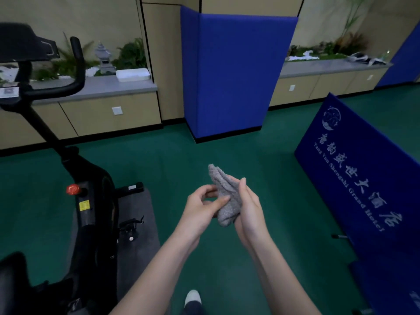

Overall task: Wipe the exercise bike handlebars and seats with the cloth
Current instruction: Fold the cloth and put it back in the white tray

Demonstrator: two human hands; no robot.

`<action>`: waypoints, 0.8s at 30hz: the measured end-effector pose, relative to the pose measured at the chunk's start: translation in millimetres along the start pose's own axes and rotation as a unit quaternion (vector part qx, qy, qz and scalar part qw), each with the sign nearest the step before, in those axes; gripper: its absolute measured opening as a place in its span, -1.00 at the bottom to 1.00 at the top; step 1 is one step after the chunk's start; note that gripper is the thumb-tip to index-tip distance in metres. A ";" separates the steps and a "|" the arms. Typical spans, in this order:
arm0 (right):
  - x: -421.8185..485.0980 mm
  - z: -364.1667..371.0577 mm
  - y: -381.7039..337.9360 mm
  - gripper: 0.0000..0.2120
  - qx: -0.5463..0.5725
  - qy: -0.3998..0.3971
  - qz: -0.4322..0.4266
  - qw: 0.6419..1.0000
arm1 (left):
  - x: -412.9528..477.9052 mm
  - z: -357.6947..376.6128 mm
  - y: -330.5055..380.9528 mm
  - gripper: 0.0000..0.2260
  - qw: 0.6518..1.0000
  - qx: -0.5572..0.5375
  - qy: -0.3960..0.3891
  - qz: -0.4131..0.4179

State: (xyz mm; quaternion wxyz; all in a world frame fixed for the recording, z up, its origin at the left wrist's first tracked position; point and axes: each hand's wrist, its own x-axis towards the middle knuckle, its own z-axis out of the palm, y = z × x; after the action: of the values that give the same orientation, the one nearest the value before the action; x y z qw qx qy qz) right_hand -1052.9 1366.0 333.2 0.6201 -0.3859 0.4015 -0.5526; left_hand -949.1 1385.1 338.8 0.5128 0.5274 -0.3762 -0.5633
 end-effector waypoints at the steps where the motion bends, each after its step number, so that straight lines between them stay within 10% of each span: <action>1: 19.8 7.0 -0.4 -0.64 -0.004 -0.015 0.006 1.000 | 19.5 -5.2 5.1 -0.76 1.000 -0.001 0.012 0.003; 18: 234.3 53.6 14.4 -0.58 -0.120 -0.140 -0.021 0.983 | 216.9 -66.5 48.5 -0.78 0.979 -0.188 0.079 -0.005; 24: 334.3 56.2 17.5 -0.46 -0.097 -0.182 0.112 0.972 | 300.0 -55.1 65.7 -0.59 0.981 -0.188 0.031 0.019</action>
State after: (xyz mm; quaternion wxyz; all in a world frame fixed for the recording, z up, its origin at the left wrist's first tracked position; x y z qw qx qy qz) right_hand -972.0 1036.9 314.5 0.7002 -0.4906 0.3744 -0.3589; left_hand -858.6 1086.6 330.8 0.6251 0.4317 -0.2576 -0.5972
